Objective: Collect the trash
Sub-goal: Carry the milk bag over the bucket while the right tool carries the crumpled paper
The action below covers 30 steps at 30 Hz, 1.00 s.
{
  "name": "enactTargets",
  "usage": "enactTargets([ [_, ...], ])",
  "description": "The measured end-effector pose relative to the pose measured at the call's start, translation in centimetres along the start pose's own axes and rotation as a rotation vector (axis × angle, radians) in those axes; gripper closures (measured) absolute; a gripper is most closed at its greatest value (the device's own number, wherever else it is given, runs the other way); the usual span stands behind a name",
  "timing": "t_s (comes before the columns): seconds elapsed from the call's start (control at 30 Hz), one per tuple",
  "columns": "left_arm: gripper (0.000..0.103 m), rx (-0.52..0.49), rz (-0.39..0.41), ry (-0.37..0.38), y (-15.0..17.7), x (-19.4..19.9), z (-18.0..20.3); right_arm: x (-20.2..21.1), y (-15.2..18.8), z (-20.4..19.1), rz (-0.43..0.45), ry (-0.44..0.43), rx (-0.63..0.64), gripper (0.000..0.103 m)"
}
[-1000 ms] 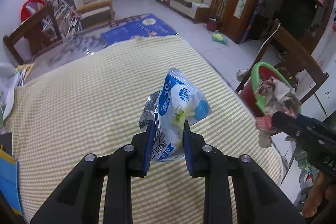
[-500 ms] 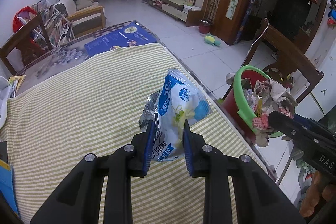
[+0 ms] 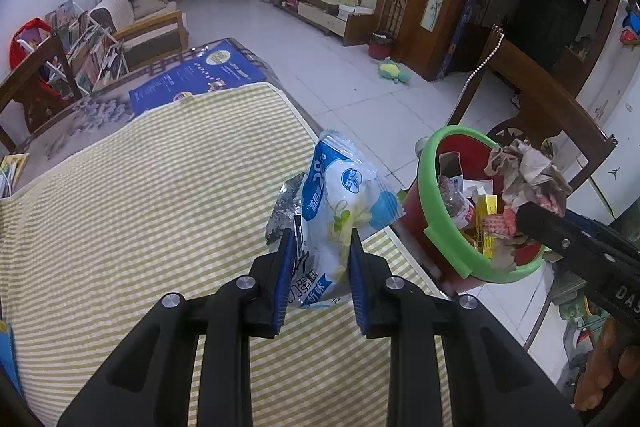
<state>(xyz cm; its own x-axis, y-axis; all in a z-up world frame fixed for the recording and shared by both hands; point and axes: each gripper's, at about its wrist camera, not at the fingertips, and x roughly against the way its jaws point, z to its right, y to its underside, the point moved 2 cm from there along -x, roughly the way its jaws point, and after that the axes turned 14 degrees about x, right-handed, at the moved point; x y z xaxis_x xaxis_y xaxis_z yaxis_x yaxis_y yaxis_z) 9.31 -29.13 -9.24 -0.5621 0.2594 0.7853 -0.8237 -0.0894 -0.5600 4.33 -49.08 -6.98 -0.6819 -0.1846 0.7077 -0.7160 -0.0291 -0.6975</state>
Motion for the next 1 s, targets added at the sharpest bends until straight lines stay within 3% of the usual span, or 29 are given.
enactTargets([
  [0.4, 0.079, -0.053, -0.072, -0.024, -1.1, -3.5, 3.5, 1.3, 0.3, 4.3, 0.024, 0.027, -0.067, 0.061],
  [1.0, 0.079, -0.144, -0.106, -0.021, -0.7, -5.2, 8.7, 1.7, 1.2, 9.0, 0.024, 0.039, -0.148, 0.061],
])
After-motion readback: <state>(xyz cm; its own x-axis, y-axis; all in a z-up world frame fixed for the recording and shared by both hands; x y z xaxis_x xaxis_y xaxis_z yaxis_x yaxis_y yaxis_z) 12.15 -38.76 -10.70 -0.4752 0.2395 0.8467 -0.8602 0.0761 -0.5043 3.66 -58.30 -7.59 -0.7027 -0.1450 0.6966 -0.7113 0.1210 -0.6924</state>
